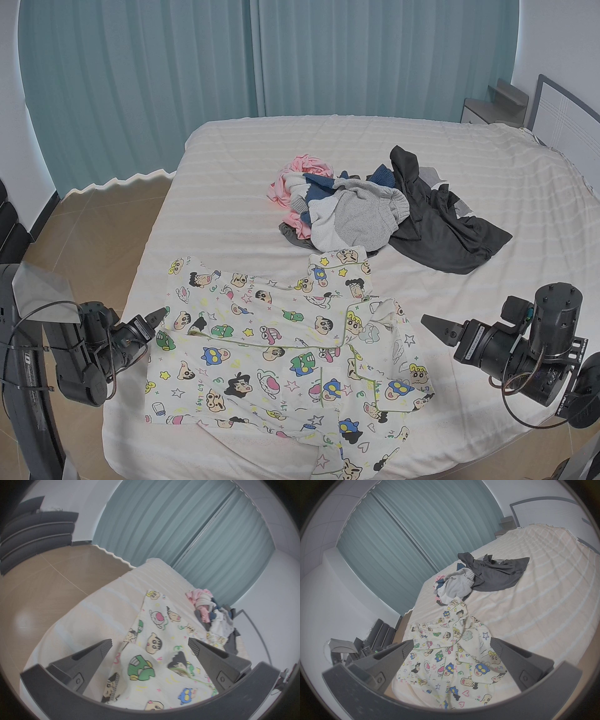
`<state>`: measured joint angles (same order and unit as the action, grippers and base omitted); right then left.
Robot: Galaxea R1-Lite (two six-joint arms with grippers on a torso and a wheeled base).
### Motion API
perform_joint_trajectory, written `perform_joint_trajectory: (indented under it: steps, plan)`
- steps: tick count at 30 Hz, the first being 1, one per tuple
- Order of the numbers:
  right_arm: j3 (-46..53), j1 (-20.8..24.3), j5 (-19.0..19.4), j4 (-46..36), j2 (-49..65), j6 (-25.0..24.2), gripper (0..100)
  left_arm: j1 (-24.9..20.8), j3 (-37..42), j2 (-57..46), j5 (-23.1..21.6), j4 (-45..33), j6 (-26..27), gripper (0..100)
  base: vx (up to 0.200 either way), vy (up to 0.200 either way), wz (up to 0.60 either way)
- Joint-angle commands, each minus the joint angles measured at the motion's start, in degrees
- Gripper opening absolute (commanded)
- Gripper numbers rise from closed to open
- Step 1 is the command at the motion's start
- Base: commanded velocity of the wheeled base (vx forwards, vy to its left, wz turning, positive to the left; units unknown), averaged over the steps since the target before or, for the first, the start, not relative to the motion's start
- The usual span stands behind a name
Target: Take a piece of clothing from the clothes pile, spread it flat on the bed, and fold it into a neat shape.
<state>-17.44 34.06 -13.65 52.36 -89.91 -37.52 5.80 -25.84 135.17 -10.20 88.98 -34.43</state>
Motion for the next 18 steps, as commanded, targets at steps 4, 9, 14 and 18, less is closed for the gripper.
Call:
perform_joint_trajectory:
  steps: [4,9,14,18]
  plan:
    - [-5.2,-7.4,0.8,-0.6,-11.3,4.4,100,7.0,4.1,-5.6,-13.4,0.9,-2.1,100,0.0,0.0,0.0]
    - [-11.1,-10.7,4.2,-2.3,-18.5,6.3,100,12.4,6.8,-6.7,-30.0,1.0,-9.3,100,0.0,0.0,0.0]
    - [-17.9,-12.7,8.4,-12.6,-22.8,6.1,100,17.4,9.2,-6.7,-42.3,1.0,-10.4,100,0.0,0.0,0.0]
    - [-19.5,-13.7,11.3,-13.1,-25.8,10.0,100,20.0,11.3,-5.9,-52.1,1.0,-9.5,100,0.0,0.0,0.0]
